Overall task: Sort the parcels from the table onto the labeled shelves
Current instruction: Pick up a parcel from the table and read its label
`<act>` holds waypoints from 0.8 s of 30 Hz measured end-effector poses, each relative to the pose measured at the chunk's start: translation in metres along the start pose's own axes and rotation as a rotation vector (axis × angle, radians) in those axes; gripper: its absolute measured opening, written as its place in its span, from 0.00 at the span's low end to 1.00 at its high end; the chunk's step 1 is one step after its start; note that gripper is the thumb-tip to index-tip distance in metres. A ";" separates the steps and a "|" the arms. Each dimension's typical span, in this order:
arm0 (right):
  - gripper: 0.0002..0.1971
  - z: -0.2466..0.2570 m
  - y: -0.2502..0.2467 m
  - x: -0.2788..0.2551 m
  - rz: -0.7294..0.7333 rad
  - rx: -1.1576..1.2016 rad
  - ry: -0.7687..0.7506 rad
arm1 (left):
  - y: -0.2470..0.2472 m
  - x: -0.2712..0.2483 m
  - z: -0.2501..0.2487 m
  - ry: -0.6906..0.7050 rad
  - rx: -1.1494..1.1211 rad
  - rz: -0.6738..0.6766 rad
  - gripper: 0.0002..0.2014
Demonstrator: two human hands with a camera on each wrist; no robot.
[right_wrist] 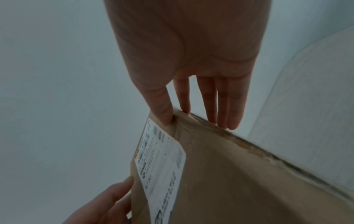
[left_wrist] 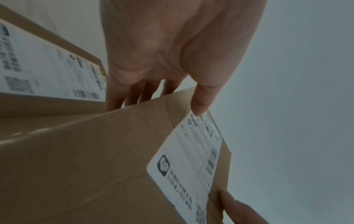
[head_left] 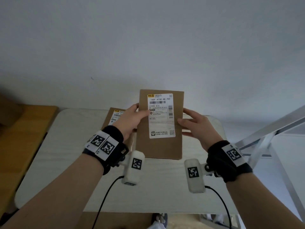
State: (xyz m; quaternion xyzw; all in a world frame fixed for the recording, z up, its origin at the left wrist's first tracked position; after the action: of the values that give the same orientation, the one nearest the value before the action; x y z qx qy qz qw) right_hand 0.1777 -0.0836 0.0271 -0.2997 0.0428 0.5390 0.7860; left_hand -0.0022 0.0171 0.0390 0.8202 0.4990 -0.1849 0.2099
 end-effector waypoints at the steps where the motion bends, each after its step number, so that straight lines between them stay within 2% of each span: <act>1: 0.26 0.005 -0.002 -0.005 -0.006 0.002 -0.013 | -0.002 -0.006 -0.004 0.013 -0.005 -0.002 0.21; 7: 0.25 0.031 -0.004 -0.027 -0.040 0.012 -0.072 | -0.008 -0.038 -0.023 0.088 -0.043 0.018 0.19; 11: 0.25 0.044 -0.001 -0.039 -0.053 0.005 -0.112 | -0.017 -0.053 -0.030 0.120 -0.051 0.012 0.21; 24: 0.25 0.071 0.007 -0.070 -0.098 -0.024 -0.205 | -0.030 -0.079 -0.042 0.209 -0.110 -0.022 0.23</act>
State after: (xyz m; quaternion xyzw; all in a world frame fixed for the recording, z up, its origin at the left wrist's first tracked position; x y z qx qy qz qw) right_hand 0.1247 -0.1025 0.1097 -0.2543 -0.0589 0.5284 0.8079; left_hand -0.0592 -0.0068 0.1102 0.8167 0.5367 -0.0729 0.1991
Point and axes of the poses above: each hand's wrist, its own x-axis towards the middle knuckle, its own y-axis out of the palm, z = x × y, the point moved 5 cm from there along x, towards the middle knuckle, and after that the axes turned 15 degrees about -x, right-handed, at the moved point
